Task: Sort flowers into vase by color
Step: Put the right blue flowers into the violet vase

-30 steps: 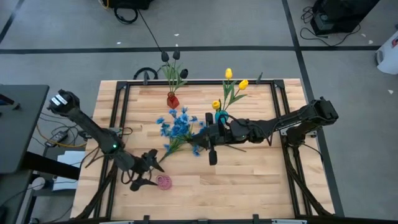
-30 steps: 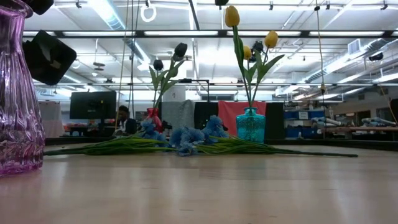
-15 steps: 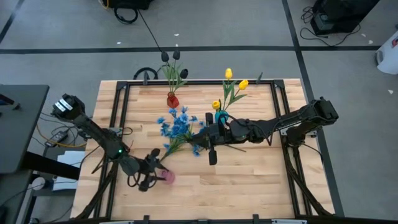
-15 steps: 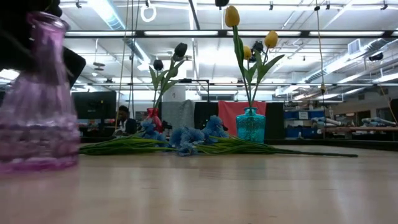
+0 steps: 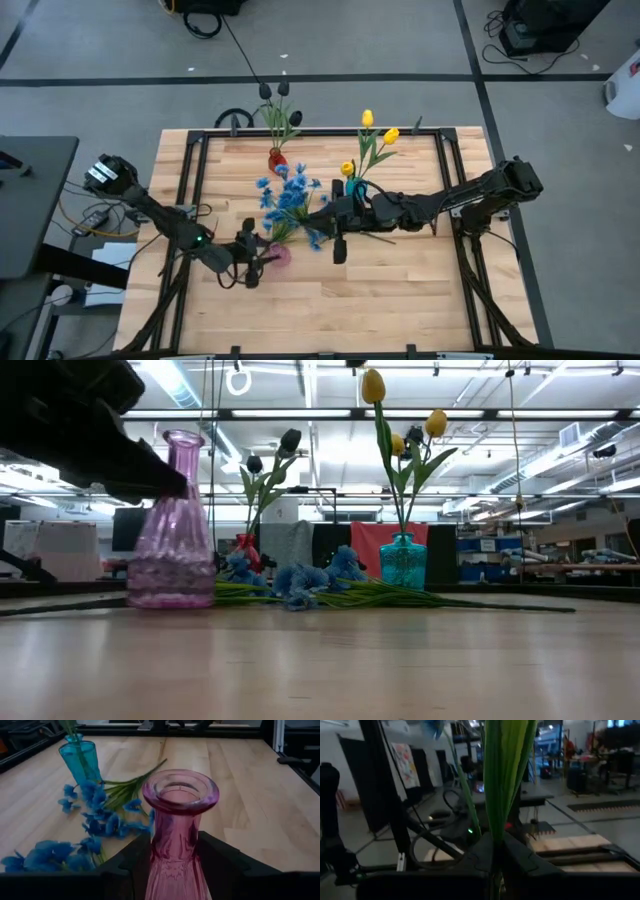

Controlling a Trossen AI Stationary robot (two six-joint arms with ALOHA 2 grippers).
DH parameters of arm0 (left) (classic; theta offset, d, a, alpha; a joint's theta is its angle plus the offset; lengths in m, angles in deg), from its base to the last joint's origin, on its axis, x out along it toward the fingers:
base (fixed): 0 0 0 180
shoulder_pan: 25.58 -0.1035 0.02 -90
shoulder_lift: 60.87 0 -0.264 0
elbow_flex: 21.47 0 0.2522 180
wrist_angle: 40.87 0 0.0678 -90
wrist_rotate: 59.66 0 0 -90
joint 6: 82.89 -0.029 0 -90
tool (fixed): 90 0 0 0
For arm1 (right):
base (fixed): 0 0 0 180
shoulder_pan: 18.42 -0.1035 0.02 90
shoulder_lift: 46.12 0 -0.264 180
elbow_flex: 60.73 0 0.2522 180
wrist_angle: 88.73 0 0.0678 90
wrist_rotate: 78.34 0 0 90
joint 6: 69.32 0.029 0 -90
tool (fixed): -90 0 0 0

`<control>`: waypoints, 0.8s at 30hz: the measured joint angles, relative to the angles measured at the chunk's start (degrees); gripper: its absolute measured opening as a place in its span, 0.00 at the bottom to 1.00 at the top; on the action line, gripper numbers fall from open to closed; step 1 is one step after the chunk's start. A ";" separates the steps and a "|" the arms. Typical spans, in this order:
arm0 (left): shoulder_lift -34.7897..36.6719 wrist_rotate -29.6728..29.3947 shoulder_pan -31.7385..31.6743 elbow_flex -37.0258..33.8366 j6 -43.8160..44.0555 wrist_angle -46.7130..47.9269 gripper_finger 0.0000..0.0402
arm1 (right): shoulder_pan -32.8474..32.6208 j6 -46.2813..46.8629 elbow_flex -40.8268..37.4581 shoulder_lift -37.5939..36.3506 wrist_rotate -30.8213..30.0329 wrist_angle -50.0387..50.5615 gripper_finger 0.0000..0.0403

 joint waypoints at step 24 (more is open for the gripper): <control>-8.30 2.35 -4.58 0.24 -4.14 -16.66 0.40 | 2.51 -5.58 0.03 20.22 7.01 -36.77 0.08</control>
